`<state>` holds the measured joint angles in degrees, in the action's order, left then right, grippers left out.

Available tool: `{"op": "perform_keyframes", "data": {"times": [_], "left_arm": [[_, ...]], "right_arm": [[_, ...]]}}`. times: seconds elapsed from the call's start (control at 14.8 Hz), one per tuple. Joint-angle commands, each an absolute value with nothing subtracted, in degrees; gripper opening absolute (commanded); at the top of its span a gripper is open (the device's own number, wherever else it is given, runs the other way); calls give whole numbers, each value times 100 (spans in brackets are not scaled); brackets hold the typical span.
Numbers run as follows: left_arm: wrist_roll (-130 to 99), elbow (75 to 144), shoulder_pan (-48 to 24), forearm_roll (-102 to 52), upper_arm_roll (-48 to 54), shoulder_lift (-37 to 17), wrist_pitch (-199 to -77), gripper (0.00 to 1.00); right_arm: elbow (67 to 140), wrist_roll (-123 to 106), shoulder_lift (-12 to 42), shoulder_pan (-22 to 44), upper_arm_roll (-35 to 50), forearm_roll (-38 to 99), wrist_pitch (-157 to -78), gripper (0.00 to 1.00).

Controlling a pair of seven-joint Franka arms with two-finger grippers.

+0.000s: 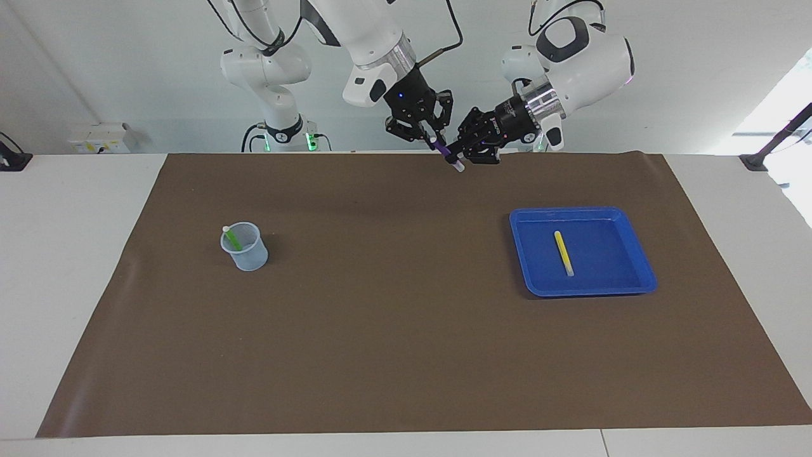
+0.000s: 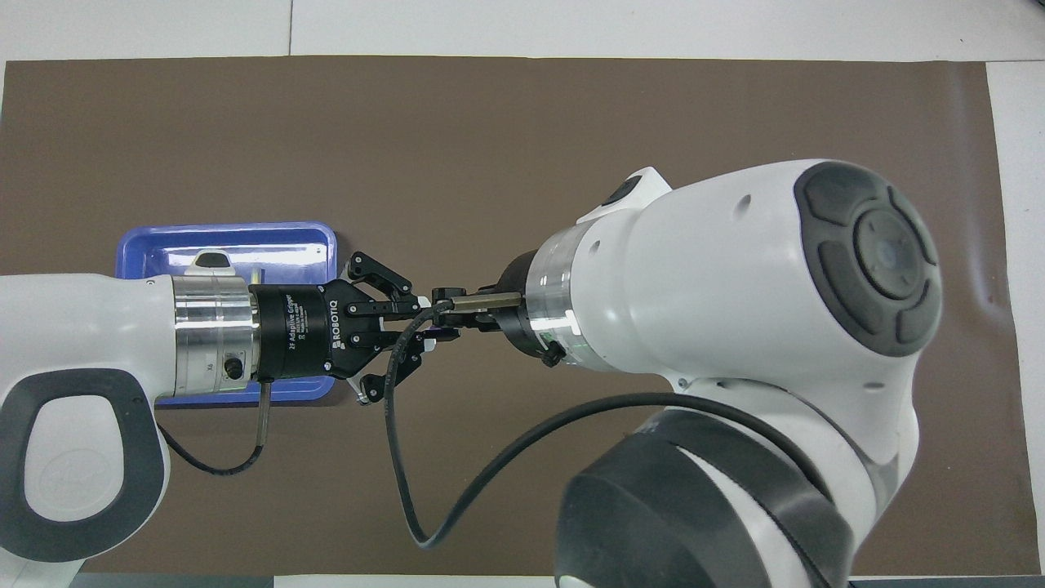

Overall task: Transfer and insert pens with both arms
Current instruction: 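Grasp the purple pen with the right gripper from the left gripper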

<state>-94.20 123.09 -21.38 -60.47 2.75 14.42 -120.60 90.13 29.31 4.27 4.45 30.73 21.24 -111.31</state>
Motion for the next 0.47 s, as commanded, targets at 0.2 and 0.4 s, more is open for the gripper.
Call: {"op": "perform_keyframes", "data": {"times": [0.2, 0.4], "left_arm": [[-9396, 12498, -2215, -6144, 220, 1617, -12190, 99], [-9404, 12507, -2215, -6144, 220, 1617, -12129, 100]], "right_arm": [[8895, 2892, 501, 378, 3077, 1987, -11109, 0], [8982, 2865, 518, 317, 2989, 1557, -11153, 0]]}}
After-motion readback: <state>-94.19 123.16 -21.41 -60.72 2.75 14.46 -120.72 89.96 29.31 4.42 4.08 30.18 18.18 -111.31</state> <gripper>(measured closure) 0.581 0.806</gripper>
